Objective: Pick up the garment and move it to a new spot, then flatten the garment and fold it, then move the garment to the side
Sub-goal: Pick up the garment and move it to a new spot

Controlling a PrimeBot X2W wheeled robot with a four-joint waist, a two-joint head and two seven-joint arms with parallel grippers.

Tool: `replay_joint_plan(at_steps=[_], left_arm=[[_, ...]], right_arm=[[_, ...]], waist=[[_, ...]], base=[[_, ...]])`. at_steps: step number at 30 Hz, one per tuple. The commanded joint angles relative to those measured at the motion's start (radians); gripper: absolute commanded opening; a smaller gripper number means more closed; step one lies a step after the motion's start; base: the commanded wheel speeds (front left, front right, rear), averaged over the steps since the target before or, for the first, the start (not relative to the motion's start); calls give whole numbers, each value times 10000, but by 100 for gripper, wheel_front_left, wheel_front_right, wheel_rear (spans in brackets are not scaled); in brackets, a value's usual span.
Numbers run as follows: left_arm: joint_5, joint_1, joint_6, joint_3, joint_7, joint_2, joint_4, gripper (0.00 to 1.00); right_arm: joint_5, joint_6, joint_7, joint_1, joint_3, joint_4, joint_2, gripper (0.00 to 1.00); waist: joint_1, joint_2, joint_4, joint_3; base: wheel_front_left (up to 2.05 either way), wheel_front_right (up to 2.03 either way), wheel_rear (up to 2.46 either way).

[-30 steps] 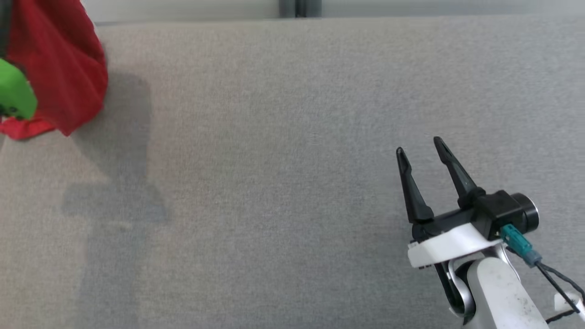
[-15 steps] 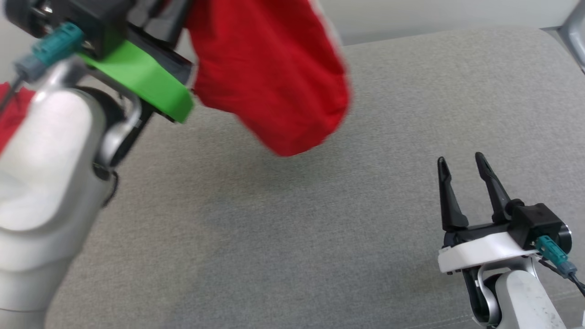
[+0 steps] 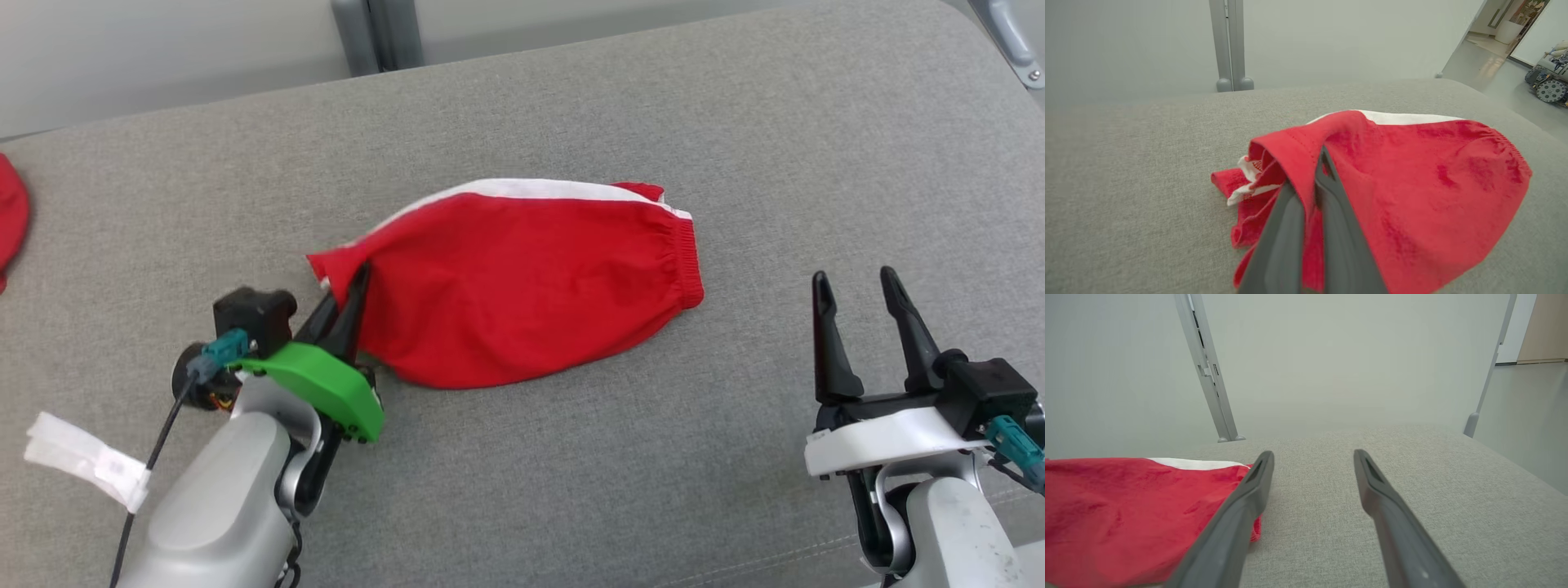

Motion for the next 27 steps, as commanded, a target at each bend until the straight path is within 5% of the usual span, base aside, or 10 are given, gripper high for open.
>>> replay_joint_plan(at_steps=[1,8,10,11,27], left_arm=[[-67,147,-56,122,-140,33,221,0],[-57,431,-278,595,-334,-151,930,0],[3,507,-288,874,-330,-215,796,55],[58,582,-298,1009,-331,-224,721,100],[1765,3137,-53,3614,-318,-697,-1830,100]], right_arm=[[31,4,-31,-98,-34,23,-15,100],[-160,4,-31,-66,-31,95,-18,100],[-221,4,-31,-24,1,105,-16,100],[-231,4,-31,-2,14,120,-18,100],[-752,4,-31,311,323,344,-20,100]], waist=[[0,-1,80,-5],[0,-1,383,-220],[0,-1,478,-307],[0,-1,516,-349],[0,-1,953,-1540]], base=[[0,0,0],[0,0,0],[0,0,0],[0,0,0],[0,0,0]])
